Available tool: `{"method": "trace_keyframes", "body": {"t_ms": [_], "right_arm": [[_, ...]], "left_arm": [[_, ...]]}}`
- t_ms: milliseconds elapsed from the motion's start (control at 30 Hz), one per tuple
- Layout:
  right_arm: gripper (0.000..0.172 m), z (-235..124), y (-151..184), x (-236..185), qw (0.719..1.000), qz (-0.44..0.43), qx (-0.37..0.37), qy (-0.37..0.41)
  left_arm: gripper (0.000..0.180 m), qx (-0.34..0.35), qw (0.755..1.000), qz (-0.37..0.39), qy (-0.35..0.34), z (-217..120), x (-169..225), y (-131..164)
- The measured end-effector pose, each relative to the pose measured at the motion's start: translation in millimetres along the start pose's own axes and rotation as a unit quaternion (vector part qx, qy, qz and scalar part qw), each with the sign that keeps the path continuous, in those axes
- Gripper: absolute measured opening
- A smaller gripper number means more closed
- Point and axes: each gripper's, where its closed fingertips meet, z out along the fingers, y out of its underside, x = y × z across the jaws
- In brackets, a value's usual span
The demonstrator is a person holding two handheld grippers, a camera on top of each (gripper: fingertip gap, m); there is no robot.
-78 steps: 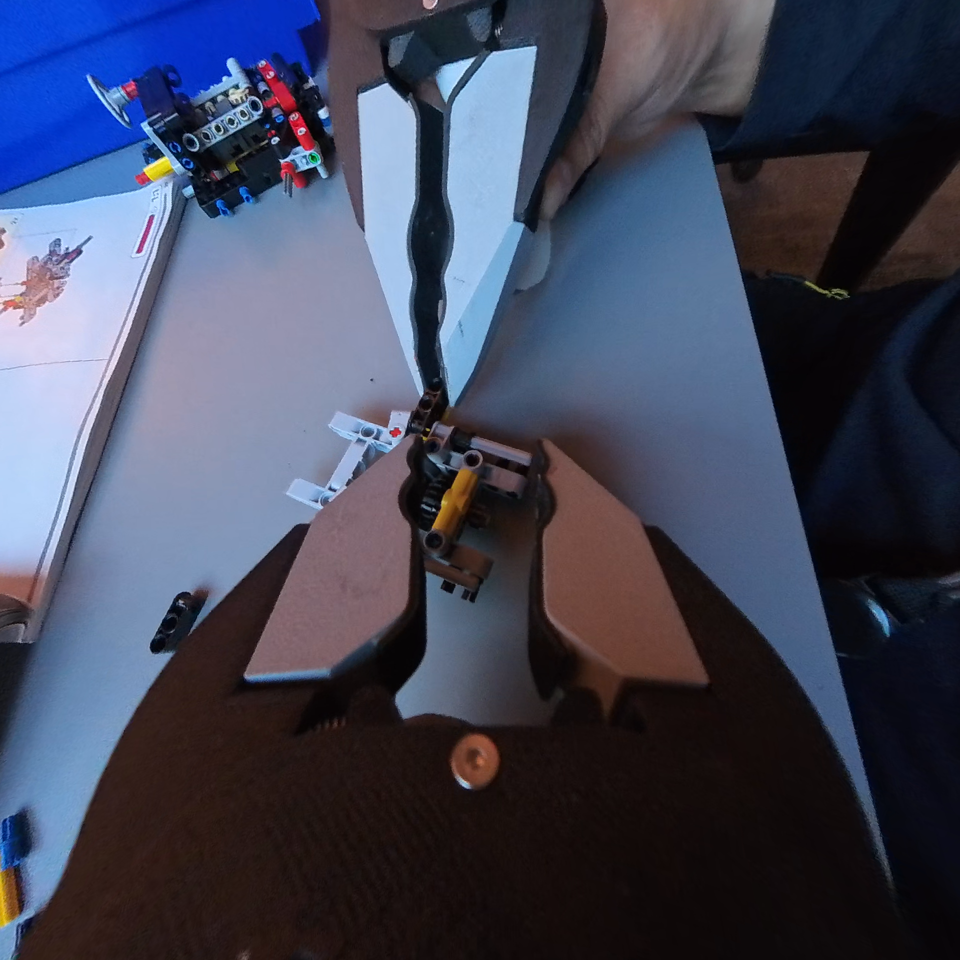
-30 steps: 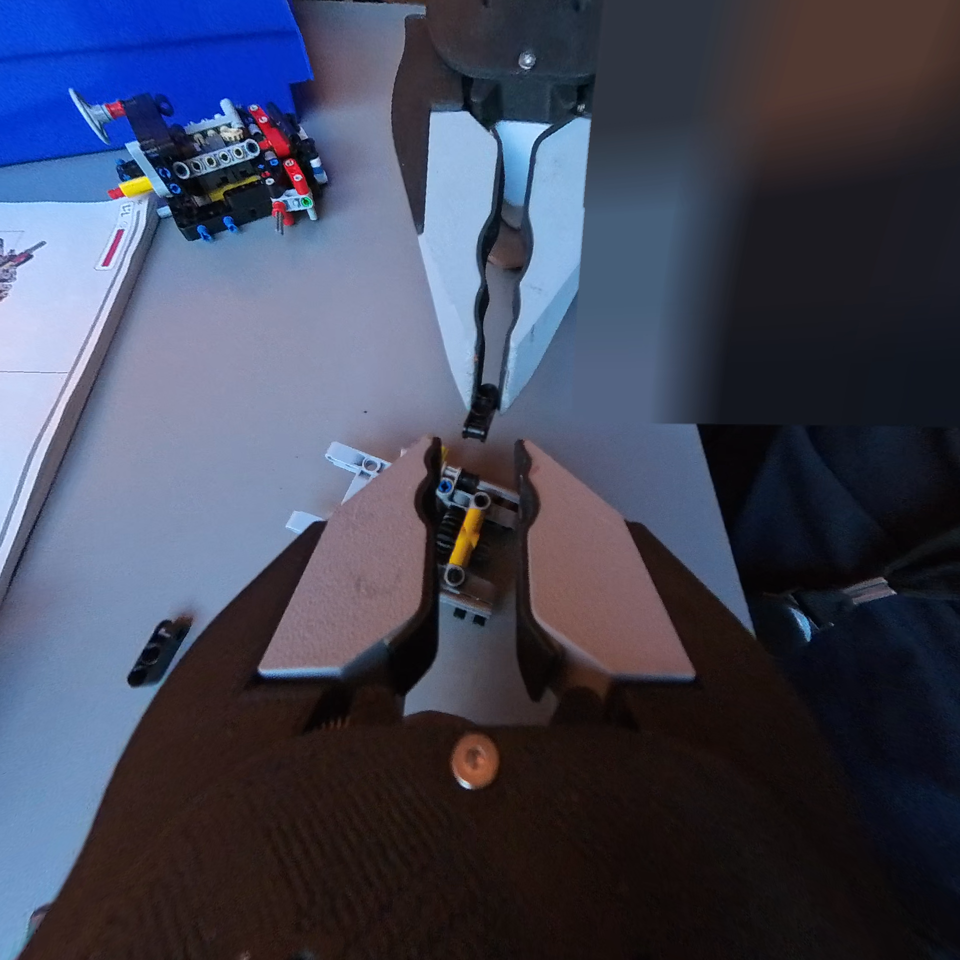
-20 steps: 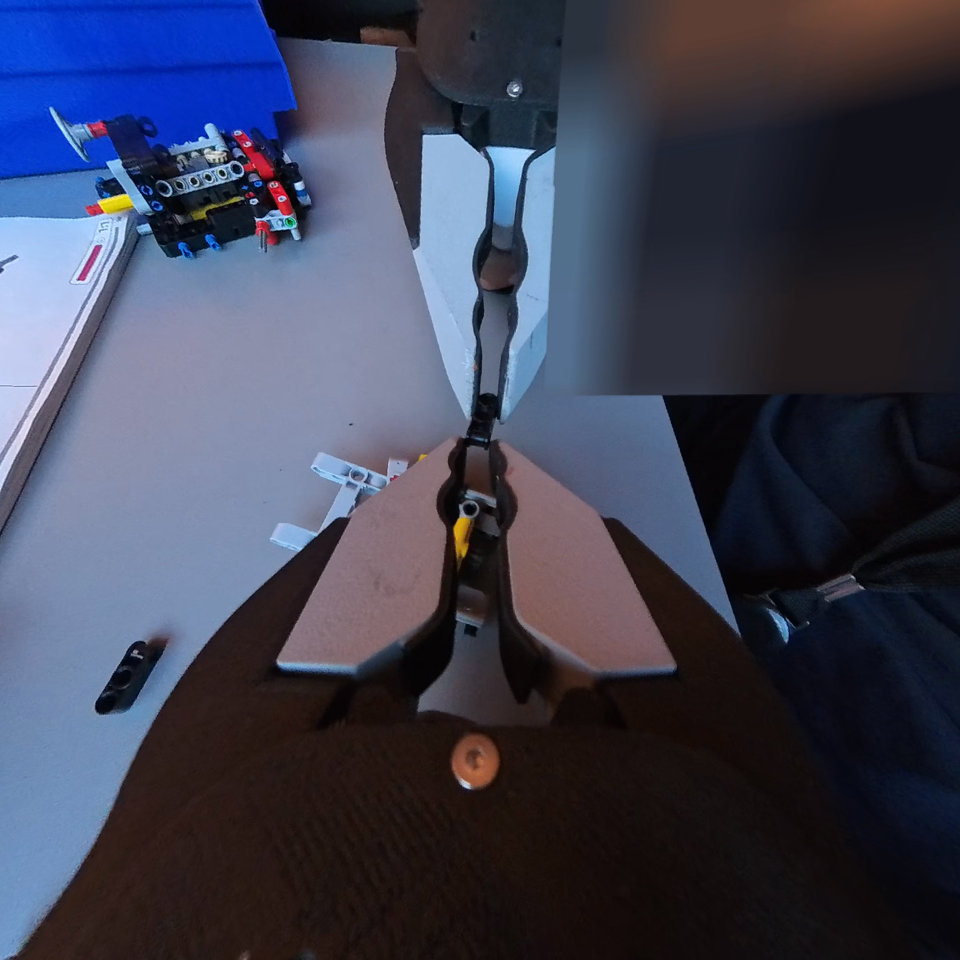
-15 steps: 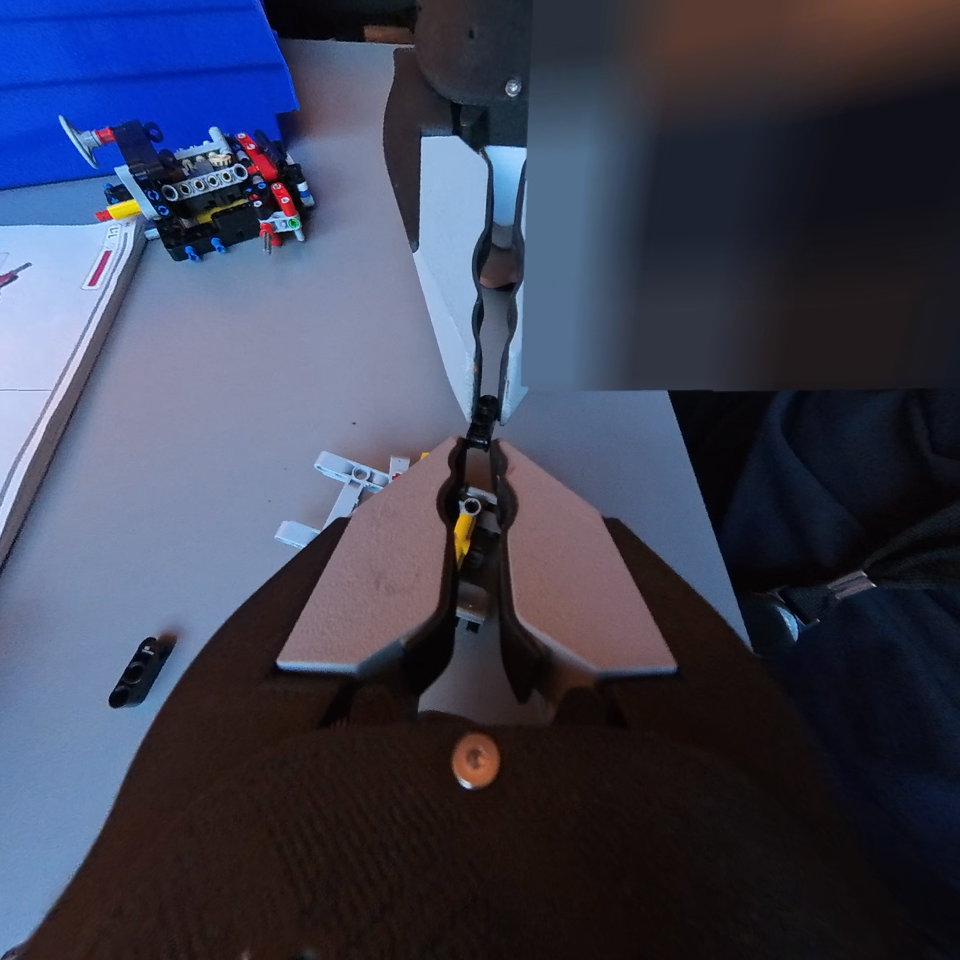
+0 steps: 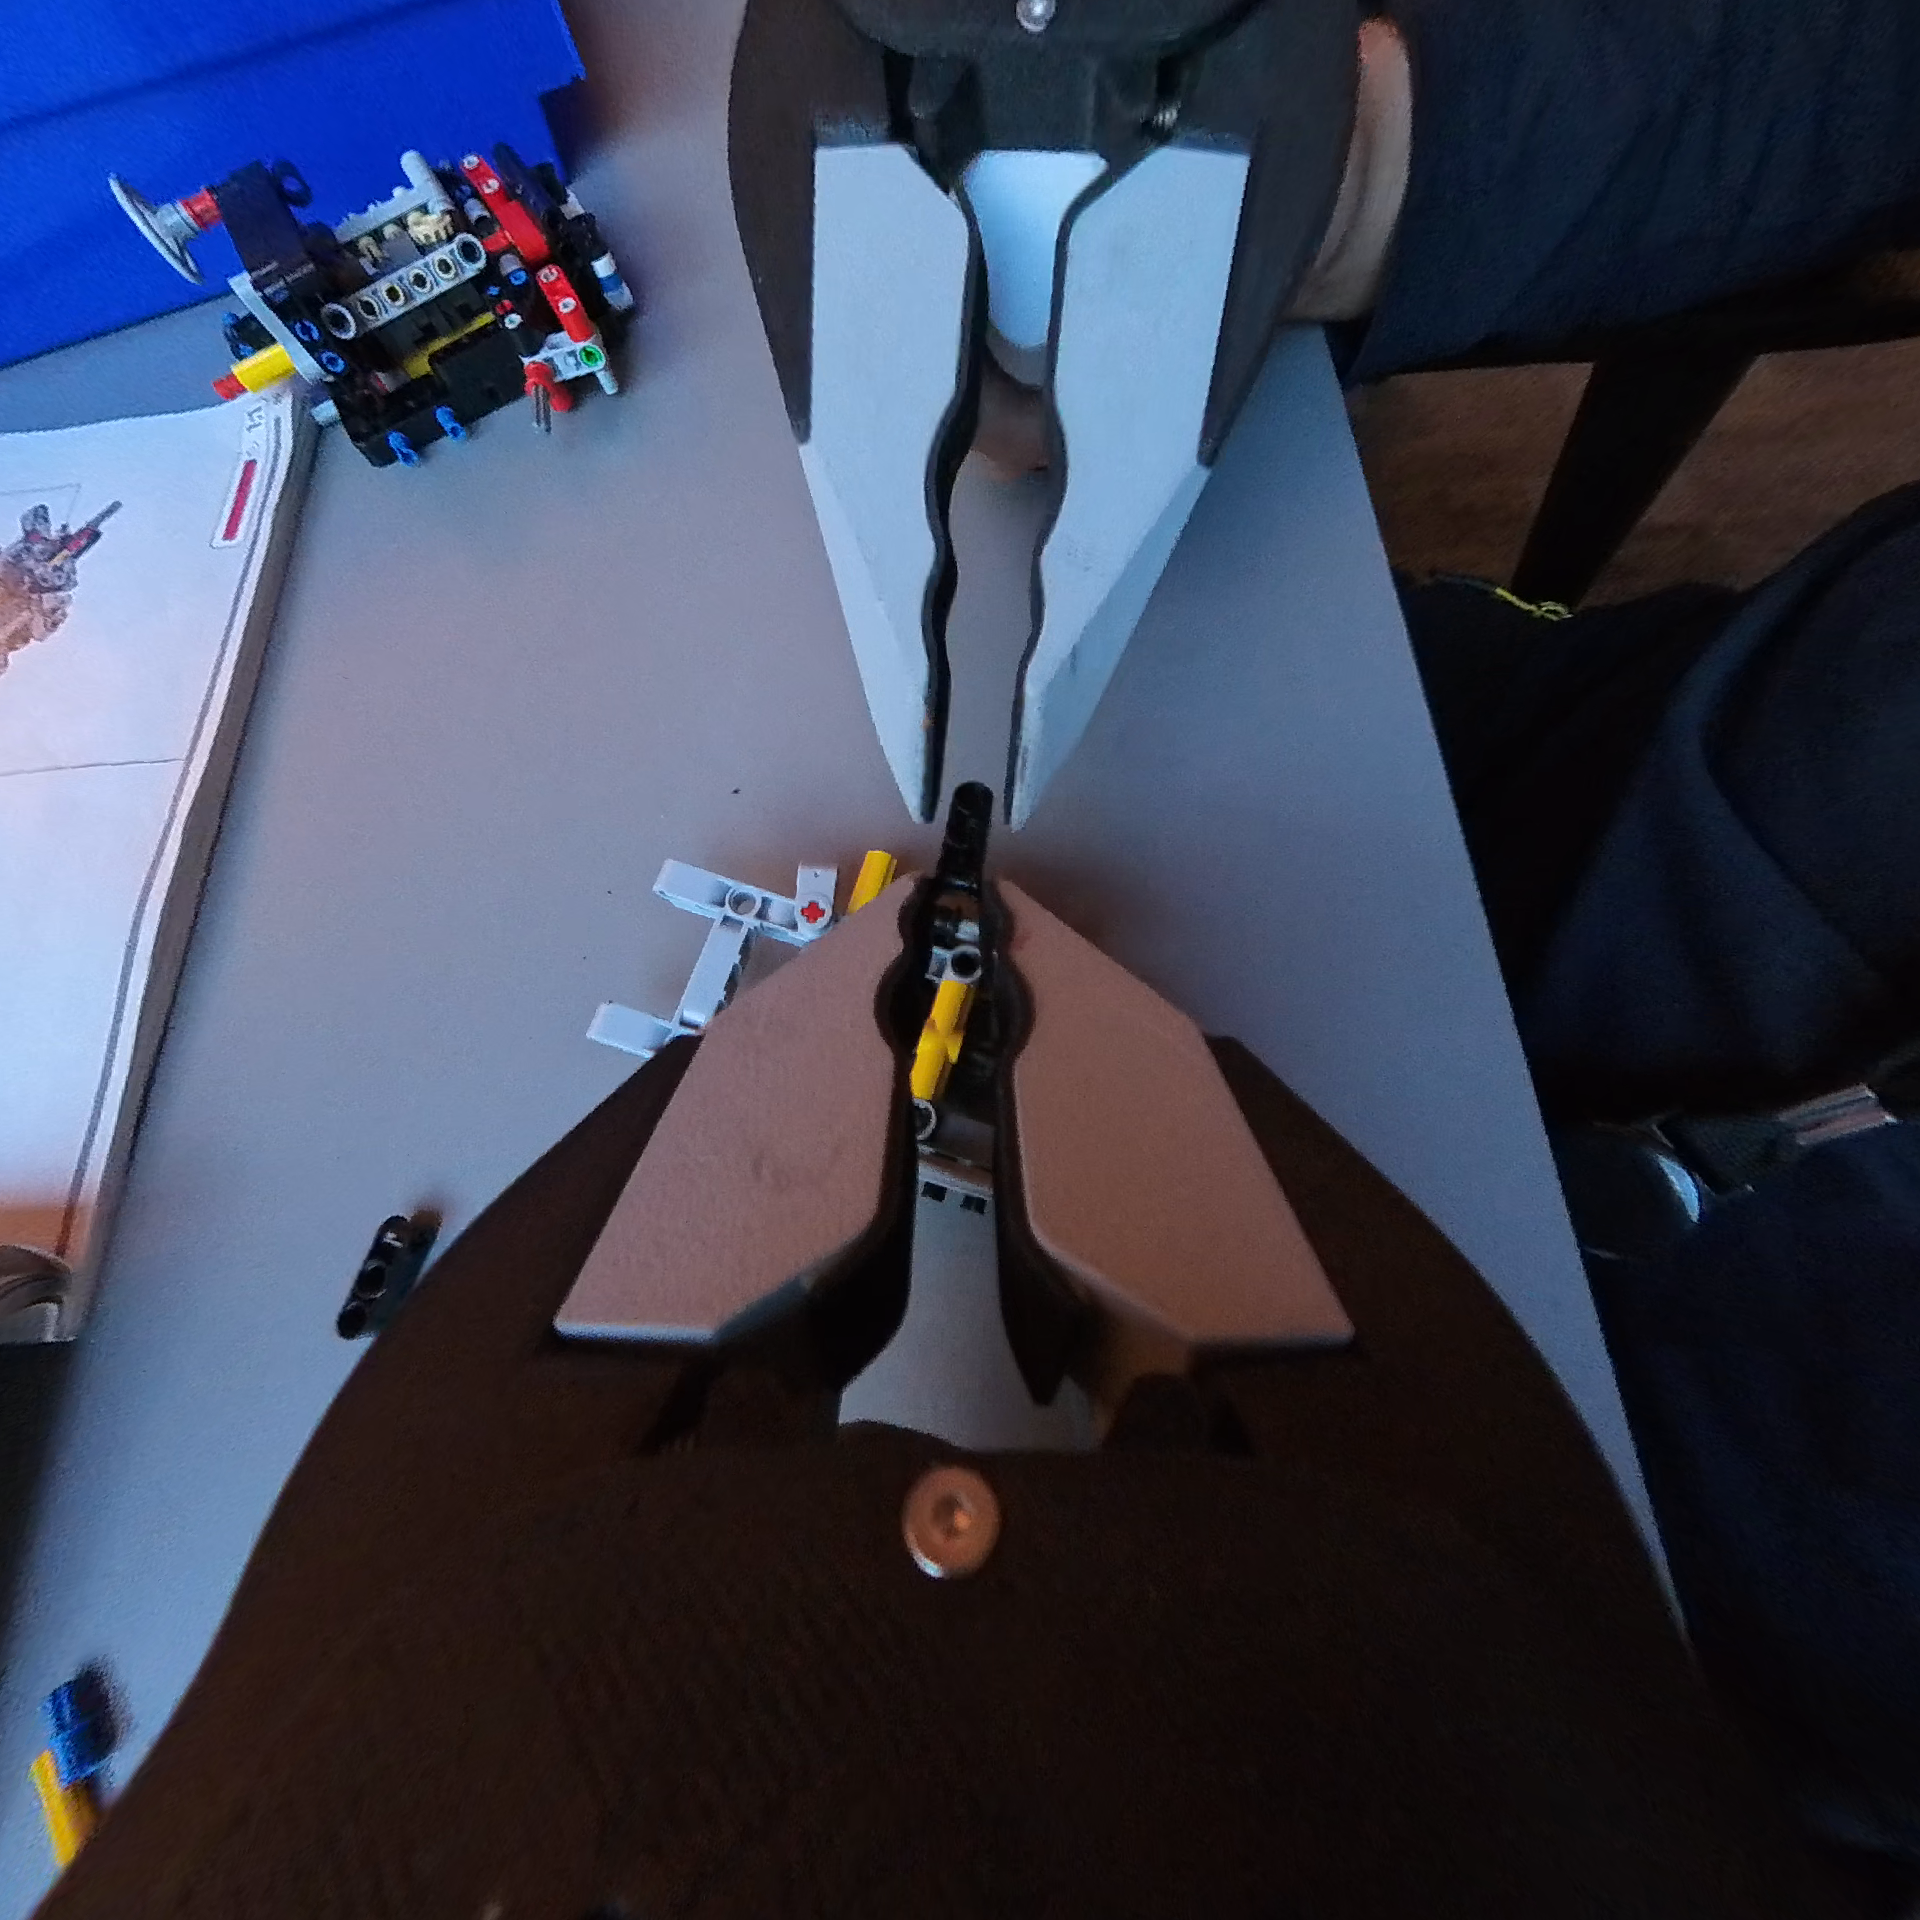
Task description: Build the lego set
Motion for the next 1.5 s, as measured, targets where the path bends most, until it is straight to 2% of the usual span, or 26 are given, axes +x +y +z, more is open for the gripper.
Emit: {"method": "trace_keyframes", "body": {"t_ms": [100, 533, 600, 733, 867, 1333, 1500], "right_arm": [[0.005, 2.6, 1.6, 0.2, 1.0, -0.016, -0.009, 0.013], [0.004, 7.1, 5.8, 3.0, 0.998, -0.035, -0.031, 0.034], [0.004, 6.6, 6.6, 7.1, 0.998, -0.026, -0.033, 0.042], [0.004, 2.5, 11.0, 15.7, 0.998, 0.0, -0.039, 0.051], [0.004, 3.3, 19.1, 20.5, 0.996, 0.002, -0.063, 0.063], [0.005, 5.9, 24.5, 23.7, 0.995, 0.018, -0.081, 0.063], [0.005, 5.4, 24.5, 25.0, 0.995, 0.037, -0.078, 0.055]], "left_arm": [[0.005, -0.015, 1.0, 0.007, -0.008, 0.2, -1.0, 2.1], [0.005, -0.028, 0.999, -0.017, -0.002, 0.8, -2.4, 6.1], [0.013, -0.022, 1.0, -0.02, 0.001, -1.8, -4.6, 6.5], [0.042, -0.021, 1.0, -0.006, -0.005, -9.7, -11.8, 8.5], [0.048, -0.027, 0.999, 0.025, 0.009, -4.4, -4.9, 8.7], [0.039, -0.05, 0.997, 0.066, -0.002, 6.8, 0.3, 14.7], [0.04, -0.052, 0.997, 0.056, 0.0, 7.9, 0.1, 16.3]]}}
